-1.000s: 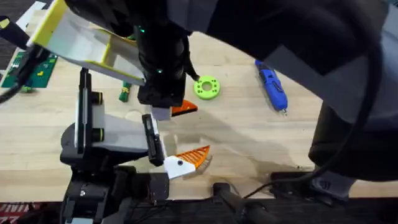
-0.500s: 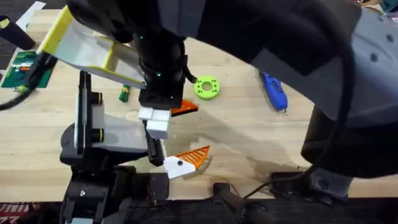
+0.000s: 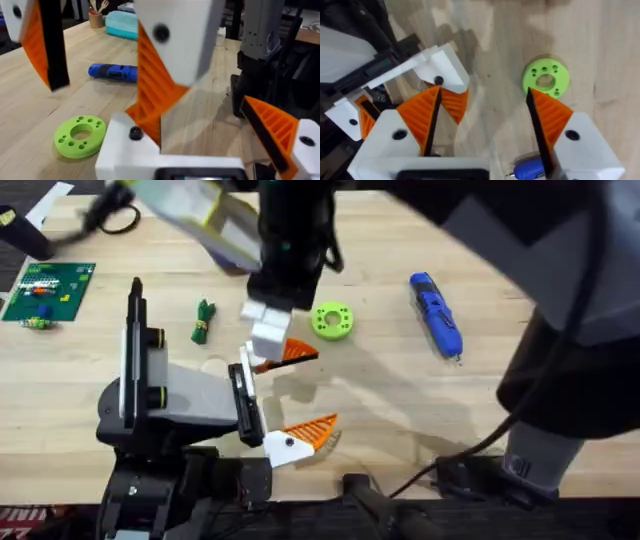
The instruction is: Pick up the gripper from the table and insert it into the empty holder that is missing its gripper. Then pick up a screw, insert it into the mounting hole, and use the screwdriver to tighten it. Finally, clean up the table by picking up the vegetable and placing it into the bucket.
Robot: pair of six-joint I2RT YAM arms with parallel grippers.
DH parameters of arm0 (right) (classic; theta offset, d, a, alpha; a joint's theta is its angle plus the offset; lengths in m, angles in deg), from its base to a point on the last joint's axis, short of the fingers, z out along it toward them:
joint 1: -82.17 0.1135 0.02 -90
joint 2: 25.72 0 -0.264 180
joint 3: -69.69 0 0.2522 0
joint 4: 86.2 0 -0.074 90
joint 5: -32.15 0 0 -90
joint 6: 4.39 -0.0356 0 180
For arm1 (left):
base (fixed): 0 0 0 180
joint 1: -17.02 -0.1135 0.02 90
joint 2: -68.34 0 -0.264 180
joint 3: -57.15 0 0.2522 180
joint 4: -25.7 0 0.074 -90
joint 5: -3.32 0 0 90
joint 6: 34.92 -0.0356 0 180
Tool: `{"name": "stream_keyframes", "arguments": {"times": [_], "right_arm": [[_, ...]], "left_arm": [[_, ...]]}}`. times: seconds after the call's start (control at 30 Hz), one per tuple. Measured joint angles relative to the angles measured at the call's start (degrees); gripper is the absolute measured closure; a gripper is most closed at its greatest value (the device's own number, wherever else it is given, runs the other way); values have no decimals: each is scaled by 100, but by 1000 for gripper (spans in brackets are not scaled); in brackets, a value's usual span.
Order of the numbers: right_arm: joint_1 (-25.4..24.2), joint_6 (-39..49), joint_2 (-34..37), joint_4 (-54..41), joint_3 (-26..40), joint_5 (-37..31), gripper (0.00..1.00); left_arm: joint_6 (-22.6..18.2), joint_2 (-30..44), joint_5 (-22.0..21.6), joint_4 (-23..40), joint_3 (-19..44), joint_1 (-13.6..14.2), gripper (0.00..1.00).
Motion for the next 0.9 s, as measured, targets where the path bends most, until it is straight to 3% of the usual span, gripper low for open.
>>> {"name": "stream_keyframes", "arguments": {"times": [0.3,0.9], "right_arm": [[-580,0,-409,-9,421,50,5],[-1501,-340,-411,-111,432,34,5]], "left_arm": [[0,0,0,-1,0,0,17],[0,0,0,0,0,0,18]]}}
